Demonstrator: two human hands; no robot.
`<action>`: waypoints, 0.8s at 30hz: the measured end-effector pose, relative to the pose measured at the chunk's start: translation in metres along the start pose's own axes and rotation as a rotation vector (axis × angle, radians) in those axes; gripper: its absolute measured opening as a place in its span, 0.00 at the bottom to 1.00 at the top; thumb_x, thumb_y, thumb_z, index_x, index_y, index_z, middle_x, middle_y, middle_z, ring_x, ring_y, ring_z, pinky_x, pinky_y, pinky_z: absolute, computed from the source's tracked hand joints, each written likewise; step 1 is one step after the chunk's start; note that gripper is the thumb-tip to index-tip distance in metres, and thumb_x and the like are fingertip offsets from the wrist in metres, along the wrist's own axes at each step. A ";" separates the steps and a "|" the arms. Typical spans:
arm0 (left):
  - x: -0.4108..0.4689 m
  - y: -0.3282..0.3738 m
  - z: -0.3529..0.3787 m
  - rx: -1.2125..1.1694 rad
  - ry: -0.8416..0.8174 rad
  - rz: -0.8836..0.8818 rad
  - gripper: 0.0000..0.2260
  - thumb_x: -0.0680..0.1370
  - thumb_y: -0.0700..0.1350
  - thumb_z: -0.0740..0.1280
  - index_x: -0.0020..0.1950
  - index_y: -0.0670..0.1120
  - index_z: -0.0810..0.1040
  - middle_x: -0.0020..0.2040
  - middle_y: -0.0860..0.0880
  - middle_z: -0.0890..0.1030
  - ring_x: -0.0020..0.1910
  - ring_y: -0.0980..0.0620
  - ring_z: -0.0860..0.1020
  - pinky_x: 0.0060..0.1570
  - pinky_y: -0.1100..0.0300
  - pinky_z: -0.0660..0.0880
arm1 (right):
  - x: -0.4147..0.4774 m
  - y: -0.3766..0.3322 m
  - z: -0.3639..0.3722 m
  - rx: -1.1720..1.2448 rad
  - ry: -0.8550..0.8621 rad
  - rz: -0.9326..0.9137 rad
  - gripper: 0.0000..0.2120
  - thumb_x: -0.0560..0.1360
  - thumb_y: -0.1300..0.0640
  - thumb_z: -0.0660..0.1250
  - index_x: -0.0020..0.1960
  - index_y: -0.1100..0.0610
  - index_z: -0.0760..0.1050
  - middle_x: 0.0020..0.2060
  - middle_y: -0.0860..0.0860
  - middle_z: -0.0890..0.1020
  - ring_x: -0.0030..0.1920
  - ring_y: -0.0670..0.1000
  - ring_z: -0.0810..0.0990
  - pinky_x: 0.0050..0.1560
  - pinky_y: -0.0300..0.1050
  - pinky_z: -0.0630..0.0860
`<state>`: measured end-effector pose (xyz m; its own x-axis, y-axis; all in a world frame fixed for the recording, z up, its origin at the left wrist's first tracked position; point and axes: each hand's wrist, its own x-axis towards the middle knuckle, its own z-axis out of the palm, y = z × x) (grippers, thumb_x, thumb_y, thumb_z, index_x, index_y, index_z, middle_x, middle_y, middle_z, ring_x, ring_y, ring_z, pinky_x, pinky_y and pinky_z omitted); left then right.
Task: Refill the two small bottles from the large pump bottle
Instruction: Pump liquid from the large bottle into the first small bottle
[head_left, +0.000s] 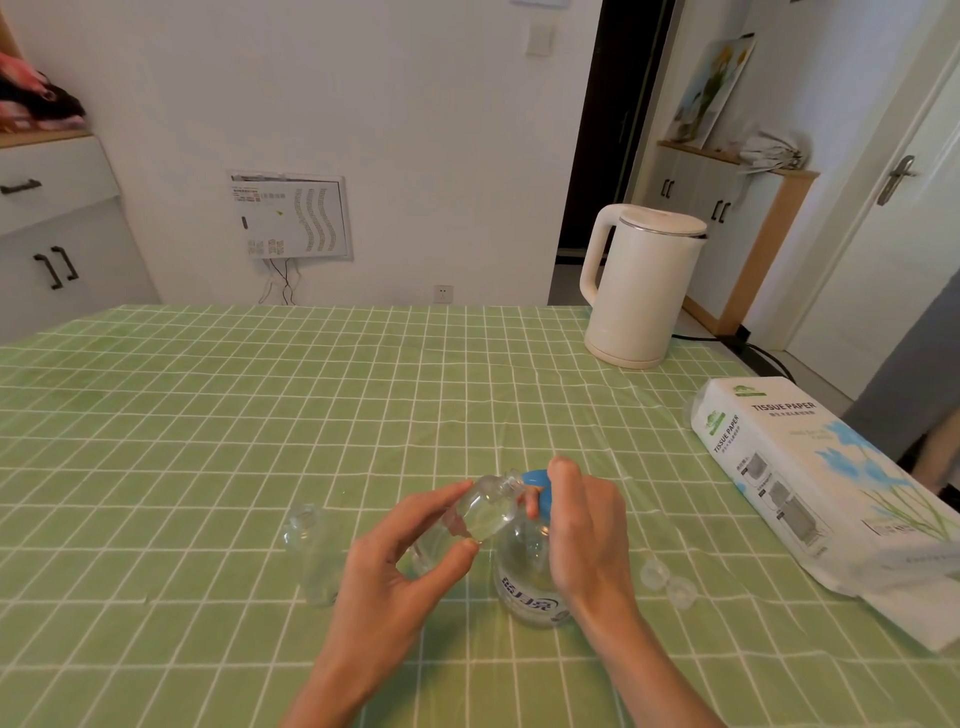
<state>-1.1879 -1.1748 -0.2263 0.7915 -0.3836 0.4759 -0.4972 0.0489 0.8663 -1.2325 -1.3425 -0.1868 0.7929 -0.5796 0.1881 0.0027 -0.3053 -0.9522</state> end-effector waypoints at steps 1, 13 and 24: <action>0.000 0.000 0.000 -0.002 0.001 0.001 0.21 0.74 0.50 0.74 0.65 0.66 0.81 0.62 0.59 0.86 0.64 0.57 0.83 0.66 0.67 0.75 | 0.000 0.000 0.000 0.003 0.001 0.000 0.25 0.70 0.36 0.50 0.25 0.49 0.74 0.31 0.45 0.86 0.29 0.42 0.76 0.40 0.49 0.72; -0.001 -0.002 0.000 -0.007 -0.004 0.002 0.21 0.74 0.50 0.75 0.66 0.64 0.81 0.62 0.57 0.86 0.63 0.54 0.83 0.66 0.65 0.75 | -0.002 0.001 0.000 0.012 0.004 0.004 0.27 0.72 0.34 0.51 0.25 0.47 0.75 0.26 0.45 0.82 0.25 0.42 0.71 0.37 0.48 0.70; -0.001 0.002 0.000 -0.016 -0.003 -0.015 0.21 0.74 0.50 0.74 0.66 0.65 0.81 0.61 0.57 0.86 0.64 0.54 0.83 0.67 0.65 0.75 | -0.001 0.001 0.000 0.008 -0.001 -0.023 0.25 0.71 0.35 0.50 0.25 0.47 0.74 0.26 0.46 0.81 0.26 0.42 0.72 0.38 0.47 0.70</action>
<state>-1.1900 -1.1740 -0.2254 0.7977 -0.3873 0.4623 -0.4795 0.0577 0.8756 -1.2331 -1.3425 -0.1878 0.7930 -0.5719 0.2098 0.0261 -0.3121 -0.9497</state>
